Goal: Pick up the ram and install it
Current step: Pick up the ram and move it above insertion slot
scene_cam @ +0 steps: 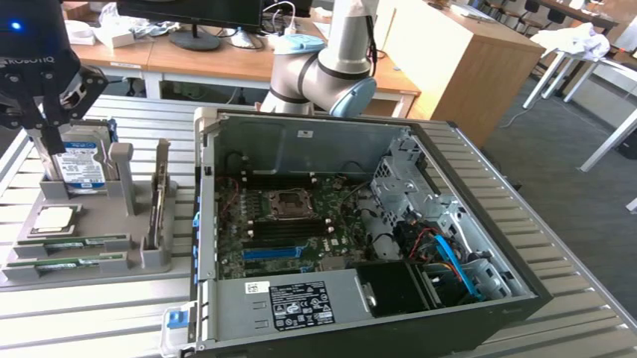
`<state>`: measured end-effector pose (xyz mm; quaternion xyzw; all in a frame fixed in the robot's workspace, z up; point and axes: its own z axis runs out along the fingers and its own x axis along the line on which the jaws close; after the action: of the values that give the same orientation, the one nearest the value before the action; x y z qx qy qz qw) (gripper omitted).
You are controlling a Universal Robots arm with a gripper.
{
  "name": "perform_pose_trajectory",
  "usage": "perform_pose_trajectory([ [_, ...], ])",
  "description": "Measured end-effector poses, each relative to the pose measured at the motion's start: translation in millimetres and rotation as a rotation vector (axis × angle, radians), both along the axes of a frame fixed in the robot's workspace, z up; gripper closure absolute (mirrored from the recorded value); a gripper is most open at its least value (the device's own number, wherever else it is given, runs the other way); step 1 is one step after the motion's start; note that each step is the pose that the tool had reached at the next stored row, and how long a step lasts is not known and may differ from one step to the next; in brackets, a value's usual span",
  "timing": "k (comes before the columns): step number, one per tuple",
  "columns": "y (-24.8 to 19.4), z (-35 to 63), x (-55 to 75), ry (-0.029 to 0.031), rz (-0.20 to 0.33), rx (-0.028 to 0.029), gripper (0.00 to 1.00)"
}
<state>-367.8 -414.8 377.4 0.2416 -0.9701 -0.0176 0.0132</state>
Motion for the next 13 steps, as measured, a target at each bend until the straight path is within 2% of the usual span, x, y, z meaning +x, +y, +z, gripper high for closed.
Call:
perform_pose_trajectory([
  [13,0.0,0.0,0.0,0.0000,0.151,0.0000,0.90],
])
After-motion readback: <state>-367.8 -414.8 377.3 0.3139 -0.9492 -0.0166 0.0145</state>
